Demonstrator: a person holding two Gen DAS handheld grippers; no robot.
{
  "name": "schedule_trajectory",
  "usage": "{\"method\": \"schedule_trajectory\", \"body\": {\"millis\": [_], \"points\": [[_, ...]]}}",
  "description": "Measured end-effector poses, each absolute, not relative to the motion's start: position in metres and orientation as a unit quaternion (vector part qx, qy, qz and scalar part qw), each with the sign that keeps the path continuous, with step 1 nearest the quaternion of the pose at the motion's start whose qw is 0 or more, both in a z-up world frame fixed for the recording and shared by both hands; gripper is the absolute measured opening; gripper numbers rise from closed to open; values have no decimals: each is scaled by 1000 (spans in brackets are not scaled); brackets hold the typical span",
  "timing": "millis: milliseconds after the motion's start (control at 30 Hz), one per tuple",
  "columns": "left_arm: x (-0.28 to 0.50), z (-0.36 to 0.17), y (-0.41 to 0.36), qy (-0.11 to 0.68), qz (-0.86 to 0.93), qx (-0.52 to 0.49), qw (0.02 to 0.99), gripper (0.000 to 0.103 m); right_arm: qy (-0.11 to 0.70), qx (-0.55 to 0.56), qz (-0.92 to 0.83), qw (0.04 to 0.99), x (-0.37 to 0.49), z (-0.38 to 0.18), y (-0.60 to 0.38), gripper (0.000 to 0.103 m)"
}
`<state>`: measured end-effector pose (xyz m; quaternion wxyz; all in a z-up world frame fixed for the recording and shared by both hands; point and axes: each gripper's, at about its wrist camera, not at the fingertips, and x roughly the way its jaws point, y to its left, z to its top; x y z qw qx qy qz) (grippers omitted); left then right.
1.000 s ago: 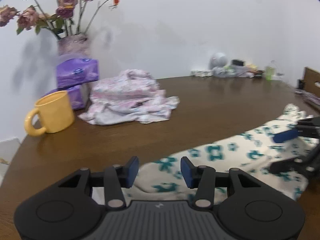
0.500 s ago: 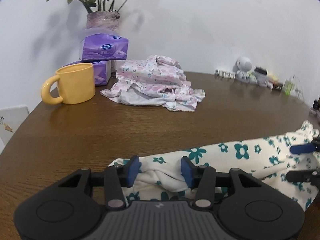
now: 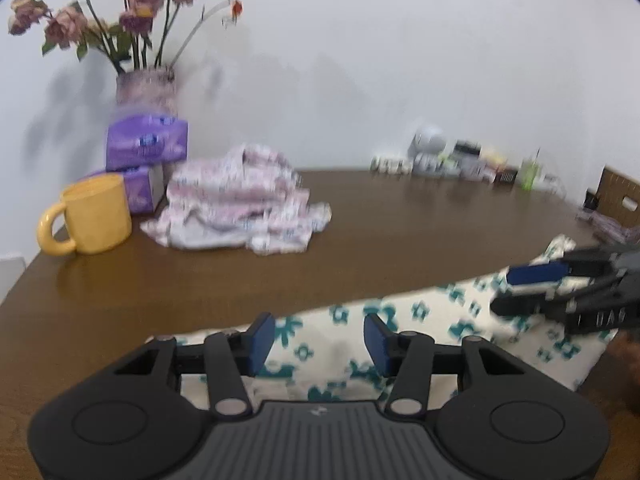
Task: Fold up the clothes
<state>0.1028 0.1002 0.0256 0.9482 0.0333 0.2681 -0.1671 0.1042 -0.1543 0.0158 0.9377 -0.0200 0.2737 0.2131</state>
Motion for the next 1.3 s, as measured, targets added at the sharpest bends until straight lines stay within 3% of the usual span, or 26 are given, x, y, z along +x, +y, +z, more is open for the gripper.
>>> {"method": "schedule_trajectory", "body": {"millis": [100, 233, 567, 800, 967, 1300], "points": [[103, 14, 98, 291, -164, 49, 941, 41, 284, -23, 223, 932, 110, 16, -149, 40], [100, 8, 101, 301, -166, 50, 938, 41, 303, -46, 242, 920, 109, 6, -135, 32], [102, 9, 106, 302, -166, 32, 938, 42, 307, -64, 228, 922, 99, -1, -140, 33], [84, 31, 82, 256, -214, 36, 942, 42, 300, -50, 234, 923, 97, 4, -137, 33], [93, 10, 54, 294, -202, 102, 929, 41, 294, -66, 252, 920, 101, 5, -115, 32], [92, 7, 67, 299, -203, 73, 929, 44, 301, -54, 189, 933, 91, 2, -156, 32]]}}
